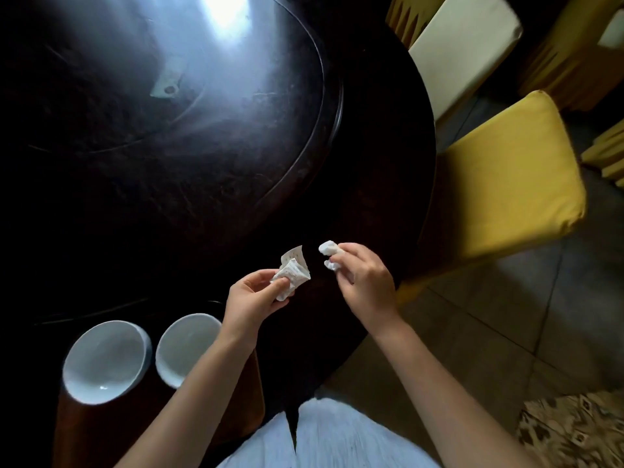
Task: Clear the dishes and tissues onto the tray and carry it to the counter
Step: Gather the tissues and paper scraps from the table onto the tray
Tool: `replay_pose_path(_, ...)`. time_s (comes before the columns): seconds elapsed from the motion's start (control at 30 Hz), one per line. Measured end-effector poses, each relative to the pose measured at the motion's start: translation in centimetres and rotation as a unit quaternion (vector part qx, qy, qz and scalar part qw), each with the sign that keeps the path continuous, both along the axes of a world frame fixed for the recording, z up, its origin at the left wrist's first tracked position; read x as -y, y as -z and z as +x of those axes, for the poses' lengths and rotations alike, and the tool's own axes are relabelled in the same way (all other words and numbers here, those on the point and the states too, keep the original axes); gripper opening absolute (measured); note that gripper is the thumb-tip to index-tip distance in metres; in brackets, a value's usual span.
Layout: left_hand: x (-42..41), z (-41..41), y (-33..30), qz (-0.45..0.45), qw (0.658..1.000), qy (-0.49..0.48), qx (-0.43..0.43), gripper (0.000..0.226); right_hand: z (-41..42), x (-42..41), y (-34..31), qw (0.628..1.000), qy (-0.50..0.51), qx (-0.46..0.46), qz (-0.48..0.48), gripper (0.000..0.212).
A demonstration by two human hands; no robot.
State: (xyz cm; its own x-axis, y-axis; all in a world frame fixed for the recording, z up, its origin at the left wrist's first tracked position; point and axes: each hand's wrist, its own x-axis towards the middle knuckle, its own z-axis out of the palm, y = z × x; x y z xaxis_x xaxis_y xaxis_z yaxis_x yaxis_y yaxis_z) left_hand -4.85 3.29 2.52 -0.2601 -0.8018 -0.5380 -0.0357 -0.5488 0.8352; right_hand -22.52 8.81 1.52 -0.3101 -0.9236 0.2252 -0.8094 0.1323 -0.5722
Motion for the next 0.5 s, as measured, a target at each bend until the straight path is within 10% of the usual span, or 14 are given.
replay_pose_path(0.5,-7.8,20.7,-0.2,-0.14,0.973,0.153,0.103,0.015,21.4,-11.9,-0.9,0.998,0.05,-0.02,-0.02,0.027)
